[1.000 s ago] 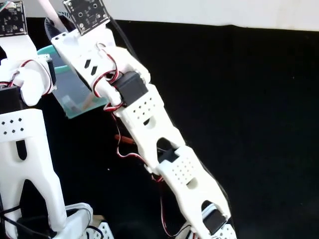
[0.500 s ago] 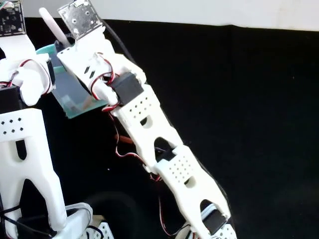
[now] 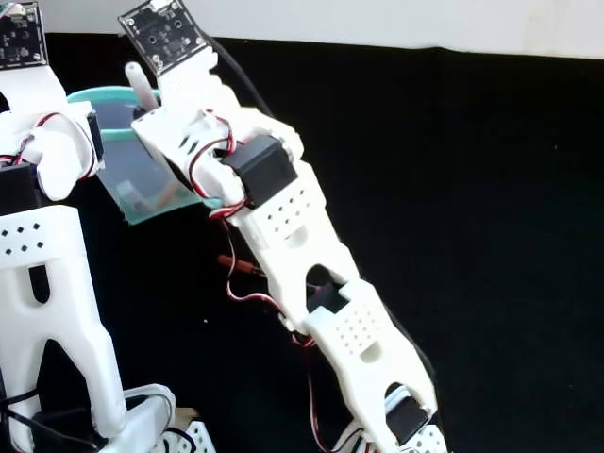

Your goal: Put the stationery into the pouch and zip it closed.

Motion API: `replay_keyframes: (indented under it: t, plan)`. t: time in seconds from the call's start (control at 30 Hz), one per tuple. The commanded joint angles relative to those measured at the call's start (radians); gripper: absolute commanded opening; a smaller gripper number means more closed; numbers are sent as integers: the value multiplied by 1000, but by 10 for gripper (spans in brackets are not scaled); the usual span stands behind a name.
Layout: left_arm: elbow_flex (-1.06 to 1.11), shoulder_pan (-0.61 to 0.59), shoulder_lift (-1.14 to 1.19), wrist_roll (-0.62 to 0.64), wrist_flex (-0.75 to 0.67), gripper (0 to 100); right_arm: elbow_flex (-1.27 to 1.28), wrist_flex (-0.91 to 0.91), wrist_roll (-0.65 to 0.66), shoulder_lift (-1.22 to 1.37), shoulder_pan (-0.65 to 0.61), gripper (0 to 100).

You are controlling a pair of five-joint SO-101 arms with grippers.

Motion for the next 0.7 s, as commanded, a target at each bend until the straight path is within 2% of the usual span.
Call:
replay_keyframes:
  t: [0.0,0.1,0.3,0.37,0.67]
  plan:
    - [54,-27,74,-6,-6,7,-104,21,14,-79,-15,13]
    - [54,-27,74,-6,-6,7,-104,21,14,-76,-31,41]
    - [54,-27,73,-8,-6,7,-104,13,9,-77,-39,310]
    - [54,-27,73,-8,-6,7,-104,7,12,-81,-39,361]
    - [54,-27,71,-8,-6,7,-104,2,12,-134,-22,379]
